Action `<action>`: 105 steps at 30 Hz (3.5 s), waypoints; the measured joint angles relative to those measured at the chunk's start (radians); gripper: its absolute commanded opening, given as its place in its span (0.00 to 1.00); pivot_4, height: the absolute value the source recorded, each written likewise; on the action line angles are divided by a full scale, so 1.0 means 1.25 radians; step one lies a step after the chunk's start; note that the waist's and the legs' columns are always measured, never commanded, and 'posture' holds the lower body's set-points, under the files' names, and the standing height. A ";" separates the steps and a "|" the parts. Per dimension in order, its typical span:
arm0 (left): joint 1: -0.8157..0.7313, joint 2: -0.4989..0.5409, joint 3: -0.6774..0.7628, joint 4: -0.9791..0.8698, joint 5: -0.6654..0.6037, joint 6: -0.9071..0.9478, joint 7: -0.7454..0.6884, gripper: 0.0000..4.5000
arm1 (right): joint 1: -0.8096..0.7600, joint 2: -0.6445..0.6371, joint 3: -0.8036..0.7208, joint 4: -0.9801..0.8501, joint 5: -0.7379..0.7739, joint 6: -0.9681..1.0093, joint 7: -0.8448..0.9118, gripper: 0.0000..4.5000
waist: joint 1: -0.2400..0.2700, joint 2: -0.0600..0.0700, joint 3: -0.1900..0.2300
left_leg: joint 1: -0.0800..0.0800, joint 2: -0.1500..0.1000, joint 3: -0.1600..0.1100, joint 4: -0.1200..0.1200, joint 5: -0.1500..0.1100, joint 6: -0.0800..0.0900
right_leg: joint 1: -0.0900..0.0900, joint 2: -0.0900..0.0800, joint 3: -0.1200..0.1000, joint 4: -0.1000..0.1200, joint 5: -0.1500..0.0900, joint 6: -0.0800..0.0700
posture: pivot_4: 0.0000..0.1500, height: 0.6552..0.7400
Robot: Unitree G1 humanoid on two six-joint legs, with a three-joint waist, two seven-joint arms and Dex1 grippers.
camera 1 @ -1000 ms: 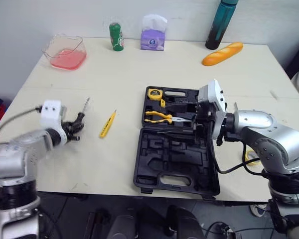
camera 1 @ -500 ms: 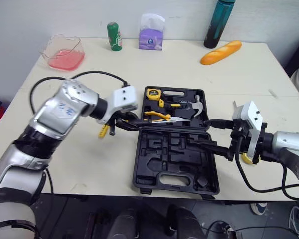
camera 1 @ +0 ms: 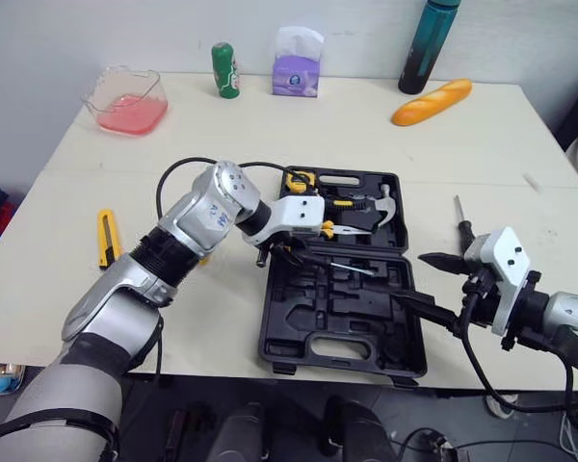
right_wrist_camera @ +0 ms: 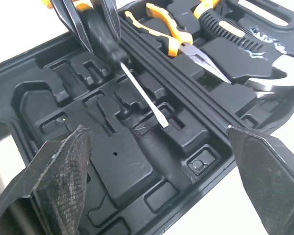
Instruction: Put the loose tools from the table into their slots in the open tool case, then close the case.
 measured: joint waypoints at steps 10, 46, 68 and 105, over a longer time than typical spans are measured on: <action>-0.019 -0.041 0.007 0.038 0.059 -0.014 -0.004 0.23 | 0.033 0.008 -0.007 -0.010 0.004 0.000 -0.019 1.00 | 0.000 0.000 0.000 | 0.000 0.000 0.000 0.001 0.000 0.001 | 0.000 -0.001 0.000 0.000 0.000 0.001 | 1.00 0.94; 0.151 -0.154 0.273 0.275 -0.058 -0.313 0.027 0.01 | -0.001 0.000 0.004 -0.004 0.005 -0.003 -0.002 1.00 | 0.001 0.000 0.000 | -0.002 -0.001 -0.001 0.009 -0.003 0.005 | 0.002 -0.001 0.000 0.001 0.002 0.003 | 1.00 0.94; 0.236 -0.118 0.304 0.160 -0.064 -0.225 0.067 0.41 | 0.063 0.007 -0.042 0.031 -0.006 -0.012 -0.005 1.00 | -0.011 0.007 -0.024 | 0.012 0.007 -0.003 0.010 -0.015 0.003 | 0.018 -0.002 0.004 -0.007 0.001 0.001 | 1.00 0.94; 0.923 0.323 1.039 -0.336 -0.465 0.188 0.282 1.00 | -0.002 -0.040 -0.262 0.459 -0.179 -0.095 0.085 1.00 | -0.023 0.019 -0.010 | 0.004 0.008 -0.003 0.010 -0.017 -0.007 | 0.005 -0.003 0.004 -0.002 -0.003 -0.005 | 1.00 0.94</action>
